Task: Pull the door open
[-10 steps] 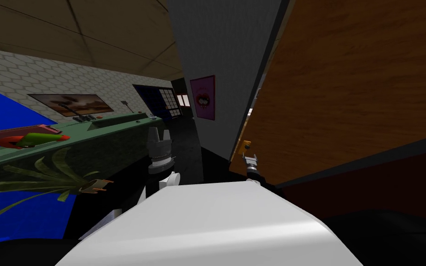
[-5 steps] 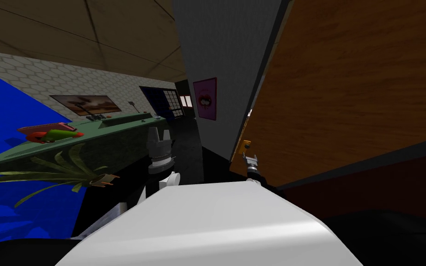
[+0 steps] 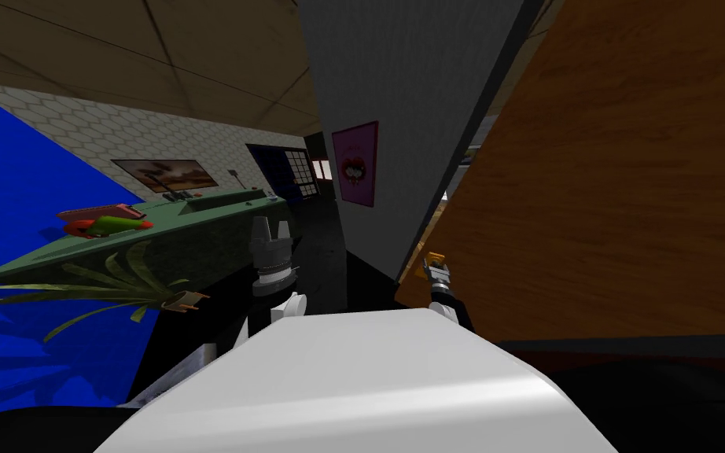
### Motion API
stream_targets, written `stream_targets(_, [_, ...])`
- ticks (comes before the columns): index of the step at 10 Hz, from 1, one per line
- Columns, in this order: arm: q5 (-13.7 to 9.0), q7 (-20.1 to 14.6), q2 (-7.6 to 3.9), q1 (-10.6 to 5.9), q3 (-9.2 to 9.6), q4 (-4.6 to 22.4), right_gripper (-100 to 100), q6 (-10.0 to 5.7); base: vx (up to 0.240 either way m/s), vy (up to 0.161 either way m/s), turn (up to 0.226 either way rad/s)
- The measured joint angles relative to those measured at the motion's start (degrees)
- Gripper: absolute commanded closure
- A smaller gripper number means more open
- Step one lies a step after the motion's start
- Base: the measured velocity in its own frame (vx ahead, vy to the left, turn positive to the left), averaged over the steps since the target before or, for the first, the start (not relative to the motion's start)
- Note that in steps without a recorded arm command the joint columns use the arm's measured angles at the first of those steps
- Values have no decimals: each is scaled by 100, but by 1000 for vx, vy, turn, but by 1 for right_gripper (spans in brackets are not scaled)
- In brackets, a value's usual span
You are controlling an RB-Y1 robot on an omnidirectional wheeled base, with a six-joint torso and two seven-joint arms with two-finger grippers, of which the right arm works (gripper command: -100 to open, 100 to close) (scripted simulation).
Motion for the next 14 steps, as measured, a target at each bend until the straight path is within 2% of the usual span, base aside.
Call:
stream_targets(1, [-6, -7, -6, -5, -13, 0, 100, 10, -5, -7, -55])
stream_targets(7, [0, 3, -6, 8, -2, 15, 100, 15, -36, -5, 27])
stream_targets(10, [3, -124, -148, 8, 95, -3, 100, -22, -224, -10, 126])
stream_targets(14, [1, -390, -397, 59, 317, 12, 100, -64, -245, -20, 146])
